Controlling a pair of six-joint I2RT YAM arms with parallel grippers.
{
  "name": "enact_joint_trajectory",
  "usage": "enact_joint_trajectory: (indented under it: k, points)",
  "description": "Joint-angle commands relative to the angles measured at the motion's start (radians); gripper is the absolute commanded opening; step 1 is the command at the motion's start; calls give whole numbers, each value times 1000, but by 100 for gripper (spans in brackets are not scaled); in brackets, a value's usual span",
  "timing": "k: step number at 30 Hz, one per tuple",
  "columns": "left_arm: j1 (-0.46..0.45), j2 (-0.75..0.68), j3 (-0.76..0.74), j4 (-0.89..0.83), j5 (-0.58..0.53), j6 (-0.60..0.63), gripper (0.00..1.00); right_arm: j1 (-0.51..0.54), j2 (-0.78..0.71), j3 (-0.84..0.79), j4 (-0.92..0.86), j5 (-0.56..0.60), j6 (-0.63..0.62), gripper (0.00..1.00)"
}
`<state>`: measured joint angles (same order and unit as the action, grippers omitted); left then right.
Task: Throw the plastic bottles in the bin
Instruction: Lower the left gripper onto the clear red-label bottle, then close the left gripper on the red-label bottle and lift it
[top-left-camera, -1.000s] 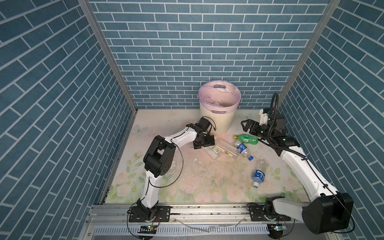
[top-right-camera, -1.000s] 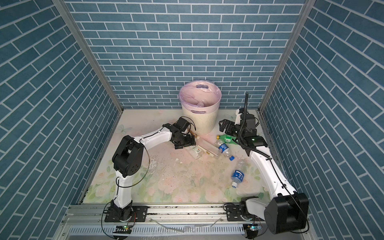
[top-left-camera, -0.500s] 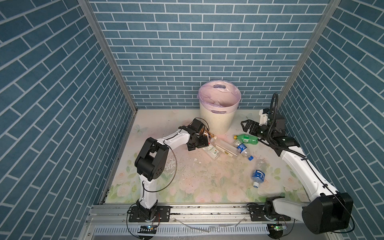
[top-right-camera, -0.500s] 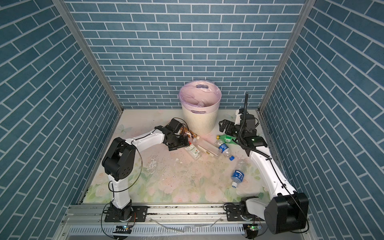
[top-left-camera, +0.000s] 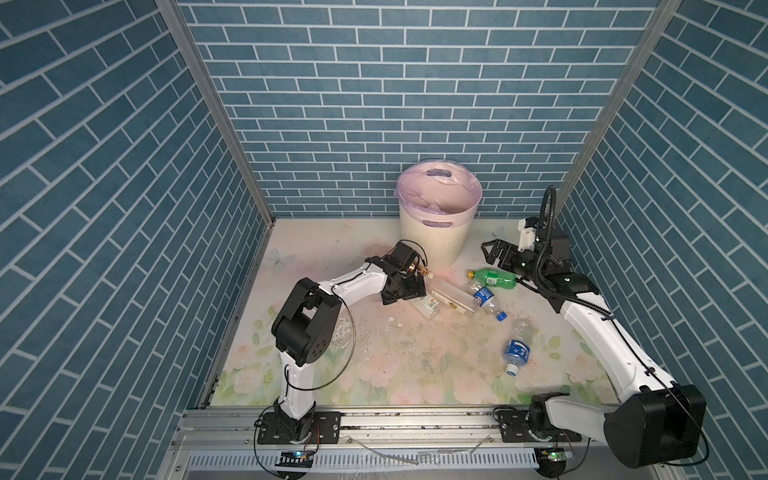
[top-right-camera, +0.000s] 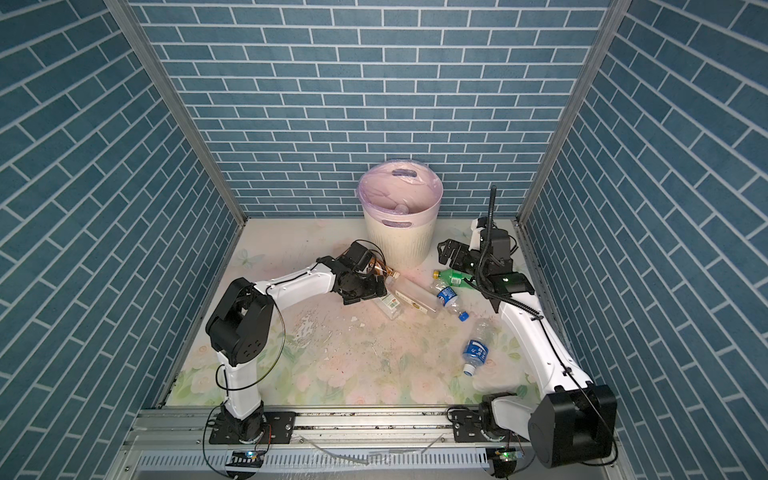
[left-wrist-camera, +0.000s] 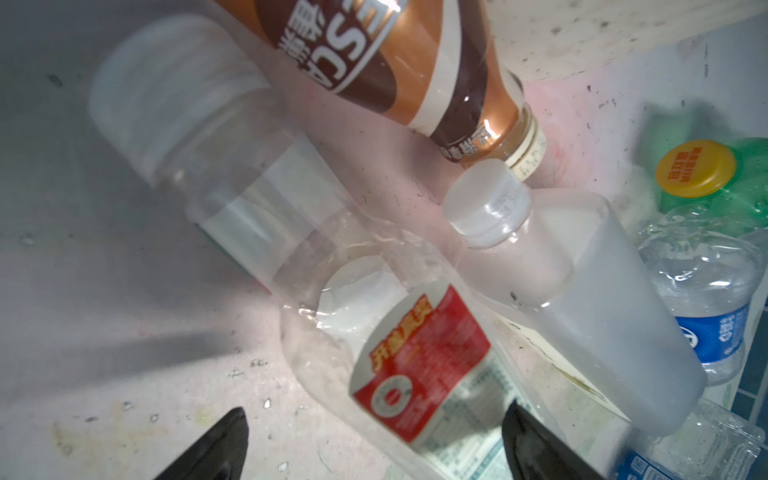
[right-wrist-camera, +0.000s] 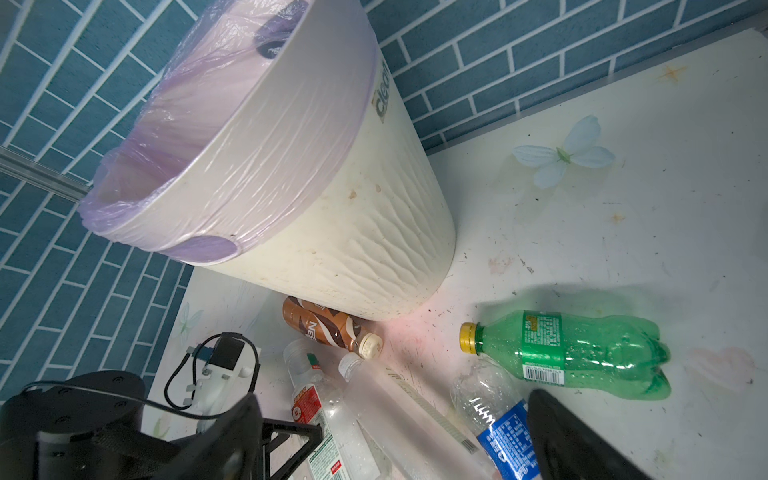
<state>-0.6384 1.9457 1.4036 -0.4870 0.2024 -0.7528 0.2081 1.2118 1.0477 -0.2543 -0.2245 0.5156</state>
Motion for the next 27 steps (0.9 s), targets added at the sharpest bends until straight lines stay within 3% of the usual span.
enact_joint_trajectory:
  k: [1,14,27]
  points:
    - [3,8,-8,47,-25,-40,98,-4,-4,-29,19,-6,-8,99]
    - [-11,145,104,-17,-25,-38,96,-6,-12,-41,31,-12,-6,99]
    - [31,-29,-98,-15,-106,-6,78,-6,-11,-52,42,-22,-2,99]
